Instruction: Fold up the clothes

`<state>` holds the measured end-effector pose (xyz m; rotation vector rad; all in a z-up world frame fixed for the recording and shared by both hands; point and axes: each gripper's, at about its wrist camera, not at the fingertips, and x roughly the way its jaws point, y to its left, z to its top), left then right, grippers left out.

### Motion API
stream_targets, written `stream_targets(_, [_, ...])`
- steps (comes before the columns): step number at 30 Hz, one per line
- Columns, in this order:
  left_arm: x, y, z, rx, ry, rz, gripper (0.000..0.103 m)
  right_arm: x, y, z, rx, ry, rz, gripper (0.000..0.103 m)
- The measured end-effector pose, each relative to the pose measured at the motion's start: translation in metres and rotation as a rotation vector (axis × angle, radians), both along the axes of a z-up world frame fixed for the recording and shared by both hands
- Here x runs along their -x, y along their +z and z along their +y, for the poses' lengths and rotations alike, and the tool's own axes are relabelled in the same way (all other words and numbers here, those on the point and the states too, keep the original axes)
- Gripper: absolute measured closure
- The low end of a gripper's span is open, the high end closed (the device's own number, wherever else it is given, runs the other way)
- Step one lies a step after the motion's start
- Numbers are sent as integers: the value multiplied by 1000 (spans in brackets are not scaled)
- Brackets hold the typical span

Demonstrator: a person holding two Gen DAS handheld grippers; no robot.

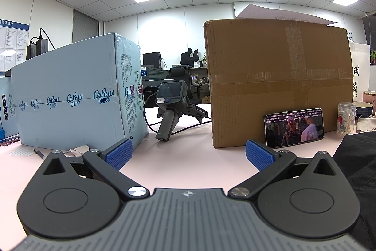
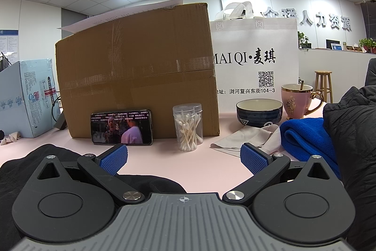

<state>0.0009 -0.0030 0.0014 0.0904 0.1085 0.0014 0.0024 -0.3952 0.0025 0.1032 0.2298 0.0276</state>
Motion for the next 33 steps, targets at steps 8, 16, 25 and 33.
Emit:
stream_targets(8, [0, 0, 0, 0, 0, 0, 0, 0, 0, 0, 0, 0, 1, 0])
stream_targets(16, [0, 0, -1, 0, 0, 0, 0, 0, 0, 0, 0, 0, 0, 0])
stream_targets(25, [0, 0, -1, 0, 0, 0, 0, 0, 0, 0, 0, 0, 1, 0])
stream_targets(33, [0, -1, 1, 12, -8, 7, 0, 0, 0, 0, 0, 0, 1, 0])
